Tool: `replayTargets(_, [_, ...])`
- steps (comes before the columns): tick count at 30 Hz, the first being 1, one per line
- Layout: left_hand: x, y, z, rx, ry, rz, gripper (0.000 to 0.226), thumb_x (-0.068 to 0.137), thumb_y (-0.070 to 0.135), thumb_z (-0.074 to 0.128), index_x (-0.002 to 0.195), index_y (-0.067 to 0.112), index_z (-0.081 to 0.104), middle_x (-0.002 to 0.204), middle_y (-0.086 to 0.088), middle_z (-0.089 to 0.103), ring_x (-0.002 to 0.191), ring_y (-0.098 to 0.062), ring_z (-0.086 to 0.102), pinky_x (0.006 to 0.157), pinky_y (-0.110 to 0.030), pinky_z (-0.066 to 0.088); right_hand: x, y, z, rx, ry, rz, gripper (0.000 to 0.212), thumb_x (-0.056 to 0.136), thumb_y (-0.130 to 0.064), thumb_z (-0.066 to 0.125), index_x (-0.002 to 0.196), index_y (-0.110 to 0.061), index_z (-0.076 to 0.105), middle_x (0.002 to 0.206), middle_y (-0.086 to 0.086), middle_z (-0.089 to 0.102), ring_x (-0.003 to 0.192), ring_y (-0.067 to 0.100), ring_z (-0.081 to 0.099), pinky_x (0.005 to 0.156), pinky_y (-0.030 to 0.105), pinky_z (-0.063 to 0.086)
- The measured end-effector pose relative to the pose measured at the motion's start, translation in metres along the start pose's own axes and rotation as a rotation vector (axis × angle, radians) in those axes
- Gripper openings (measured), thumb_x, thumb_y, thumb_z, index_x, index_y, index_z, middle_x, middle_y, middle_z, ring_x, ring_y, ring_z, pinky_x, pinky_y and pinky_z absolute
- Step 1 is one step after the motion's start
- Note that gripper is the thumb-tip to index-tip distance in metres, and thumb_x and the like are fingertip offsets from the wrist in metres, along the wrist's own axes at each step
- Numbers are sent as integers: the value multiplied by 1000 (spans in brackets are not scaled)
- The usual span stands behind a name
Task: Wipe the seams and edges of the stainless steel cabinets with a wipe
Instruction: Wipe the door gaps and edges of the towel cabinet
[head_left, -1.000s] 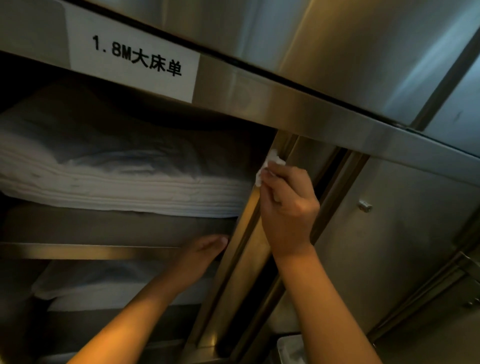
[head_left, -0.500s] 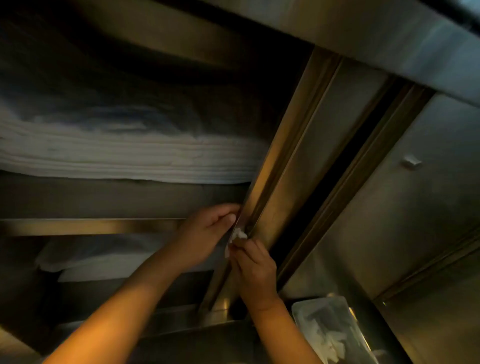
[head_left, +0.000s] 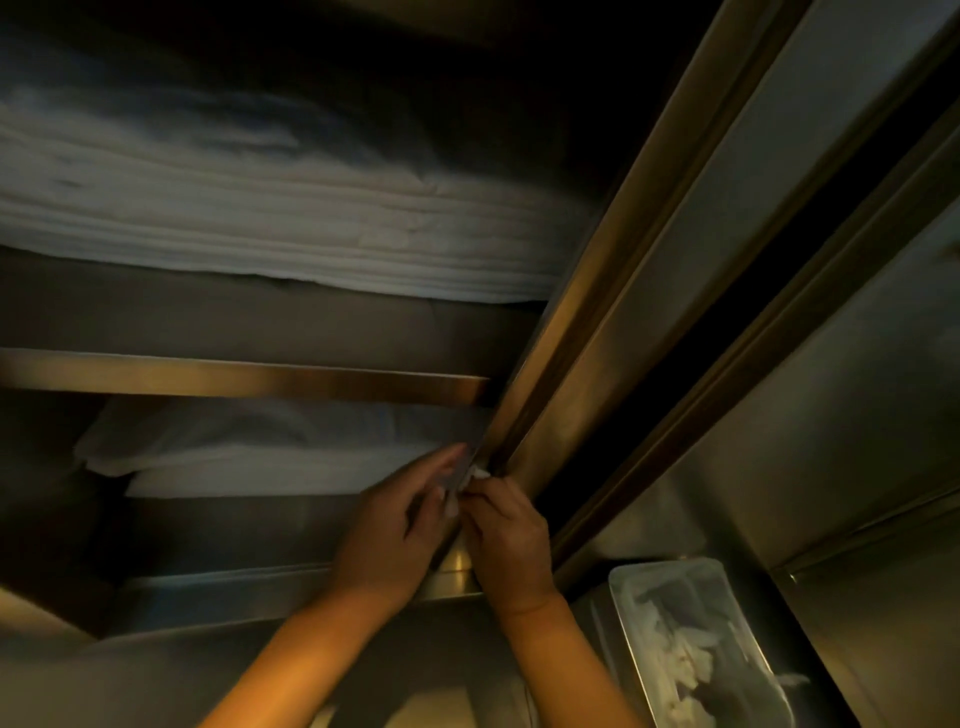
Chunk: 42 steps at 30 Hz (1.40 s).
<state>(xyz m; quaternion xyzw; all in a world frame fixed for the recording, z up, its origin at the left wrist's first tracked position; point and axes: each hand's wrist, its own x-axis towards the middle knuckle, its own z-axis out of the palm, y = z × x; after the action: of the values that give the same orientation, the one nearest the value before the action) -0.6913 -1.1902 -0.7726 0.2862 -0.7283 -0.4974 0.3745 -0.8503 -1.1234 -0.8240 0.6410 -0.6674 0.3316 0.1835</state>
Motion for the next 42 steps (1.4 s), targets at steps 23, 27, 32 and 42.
replayTargets(23, [-5, -33, -24, -178, -76, -255, 47, 94, -17, 54, 104, 25, 74, 97, 9, 78, 91, -3, 71, 82, -11, 52, 100, -93, -70, 266, 578, 431, 11, 81, -3, 84, 83, -6, 74, 100, 1, 72, 99, 0, 68, 81, 7, 49])
replayTargets(27, [-5, -31, -23, -194, -83, -226, 52, 91, -20, 52, 98, 26, 75, 96, 13, 77, 89, -6, 72, 85, -19, 54, 100, -86, -59, 259, 597, 453, 21, 76, 8, 82, 69, -6, 67, 84, 0, 67, 82, -2, 65, 73, 6, 45])
replayTargets(32, [-3, -31, -31, -163, -98, -248, 50, 92, -17, 52, 98, 28, 74, 92, 7, 79, 87, -6, 73, 84, -20, 56, 68, -78, -25, 288, 552, 542, 31, 71, 14, 80, 58, -6, 59, 67, 1, 55, 62, 7, 56, 63, 9, 40])
replayTargets(42, [-13, -56, -44, -89, -151, -321, 43, 96, -12, 54, 98, 26, 72, 93, 3, 77, 86, 1, 71, 83, -17, 53, -22, -54, 77, 284, 485, 750, 34, 72, 11, 77, 57, -10, 56, 64, 0, 53, 59, 14, 56, 57, 26, 44])
